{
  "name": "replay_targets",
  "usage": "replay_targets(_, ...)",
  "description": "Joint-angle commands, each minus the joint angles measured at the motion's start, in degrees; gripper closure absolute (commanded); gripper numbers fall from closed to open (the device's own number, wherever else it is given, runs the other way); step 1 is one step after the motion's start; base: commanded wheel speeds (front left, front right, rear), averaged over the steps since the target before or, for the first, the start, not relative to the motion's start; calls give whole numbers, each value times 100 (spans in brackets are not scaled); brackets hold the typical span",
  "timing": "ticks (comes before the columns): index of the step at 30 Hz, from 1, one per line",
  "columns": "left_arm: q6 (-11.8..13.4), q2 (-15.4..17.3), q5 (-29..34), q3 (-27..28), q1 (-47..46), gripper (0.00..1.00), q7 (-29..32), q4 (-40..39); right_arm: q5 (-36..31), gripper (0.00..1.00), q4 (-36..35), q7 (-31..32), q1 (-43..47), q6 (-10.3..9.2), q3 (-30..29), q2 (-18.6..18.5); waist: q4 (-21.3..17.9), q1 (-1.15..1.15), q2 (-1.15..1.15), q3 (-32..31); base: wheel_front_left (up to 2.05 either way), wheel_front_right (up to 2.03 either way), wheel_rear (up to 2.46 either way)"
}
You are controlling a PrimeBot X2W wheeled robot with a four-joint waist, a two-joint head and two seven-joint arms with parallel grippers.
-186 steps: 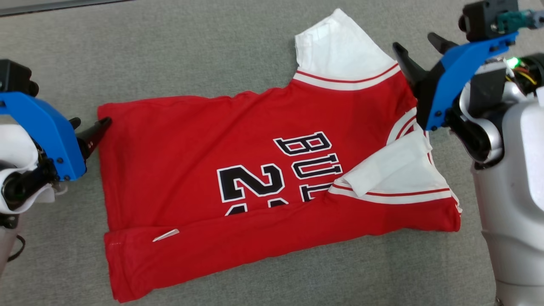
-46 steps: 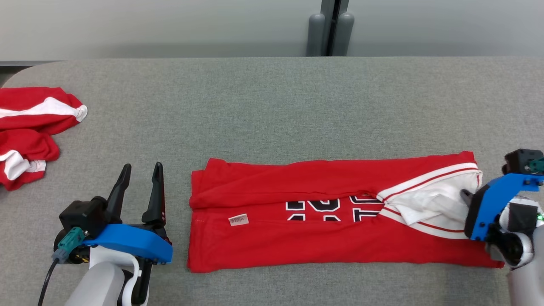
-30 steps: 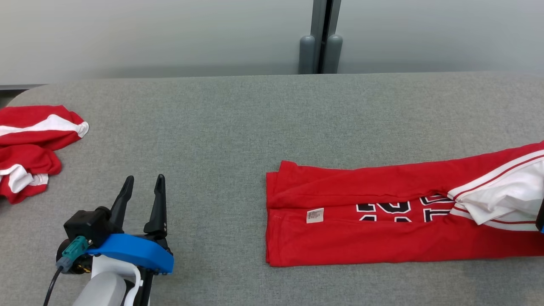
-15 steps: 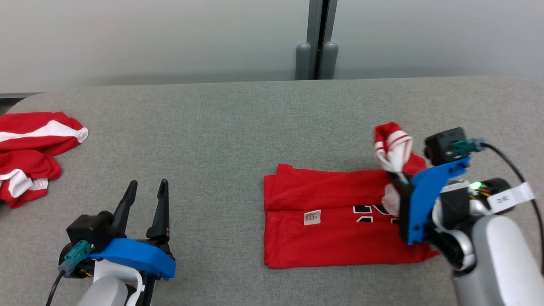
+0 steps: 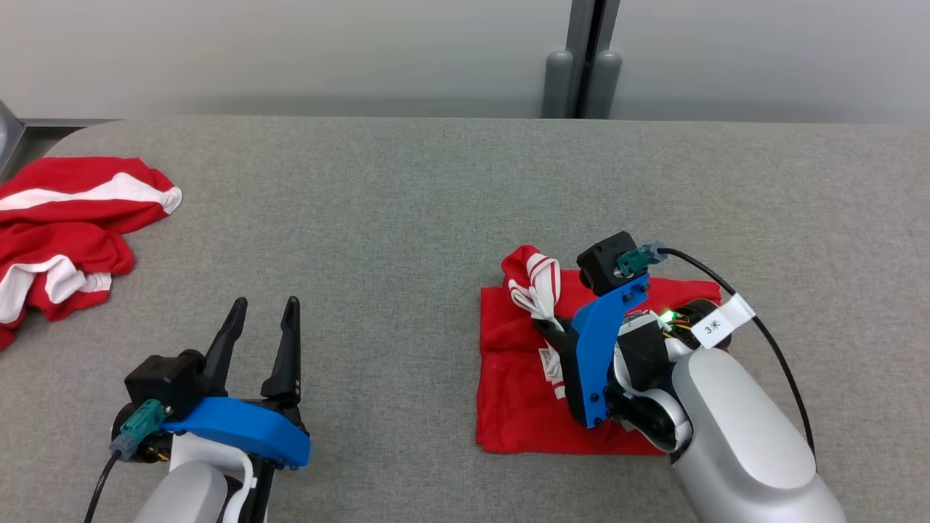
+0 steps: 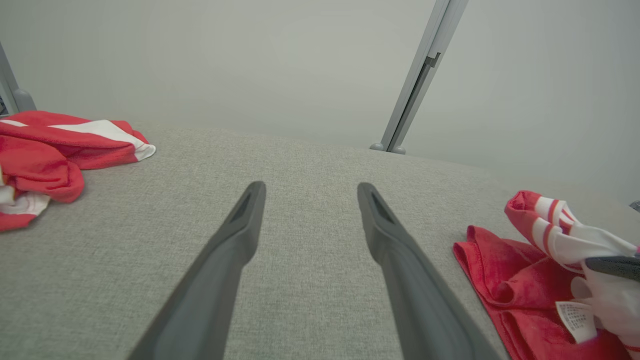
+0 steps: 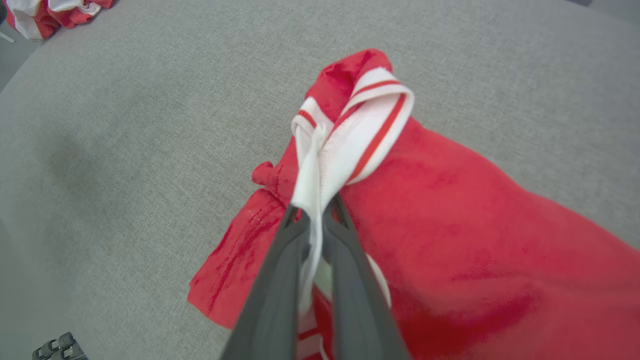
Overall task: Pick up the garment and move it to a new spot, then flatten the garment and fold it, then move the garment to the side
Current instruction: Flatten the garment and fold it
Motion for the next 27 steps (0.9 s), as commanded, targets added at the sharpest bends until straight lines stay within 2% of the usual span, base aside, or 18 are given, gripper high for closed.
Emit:
replay_targets(1,-30,-3,32,-14,-145,0,-6,21,84,100,205,-128,-154,3,104,-5,50,0,0,34,0,0,0)
replay_targets(5,-56,-14,25,-20,-143,0,-20,72,213,100,803,-434,-385,3,236,-5,92,0,0,54,0,0,0)
replay_targets(6,-64,-22,23,-23,-153,0,-23,84,278,86,908,-533,-440,3,247,-3,101,0,0,55,0,0,0)
replay_targets(7,-72,-28,21,-25,-164,0,-24,100,318,0,1005,-625,-488,3,249,-5,108,0,0,53,0,0,0)
replay_targets(12,-72,-40,-4,-5,-147,0,-38,168,887,0,1054,-1134,-630,3,287,-5,87,0,0,-4,0,0,0)
replay_targets(15,-49,-13,-11,21,-59,0,-39,179,922,0,902,-1539,-662,3,123,-8,25,0,0,-71,0,0,0)
replay_targets(17,-38,11,-16,46,15,0,-47,166,759,0,788,-1782,-568,3,-95,-8,-32,0,0,-117,0,0,0)
replay_targets(21,-3,39,-19,92,93,0,-55,106,-3,0,556,-2185,-125,3,-763,-10,-94,0,0,-197,0,0,0)
replay_targets(22,-3,39,-19,92,93,0,-55,106,-3,0,556,-2185,-125,3,-763,-10,-94,0,0,-197,0,0,0)
replay_targets(24,7,41,-28,111,159,0,-60,68,-530,0,326,-2439,282,3,-1239,-8,-108,0,0,-218,0,0,0)
replay_targets(27,7,47,-31,116,143,0,-63,29,-762,0,210,-2598,715,3,-1387,-3,-108,0,0,-198,0,0,0)
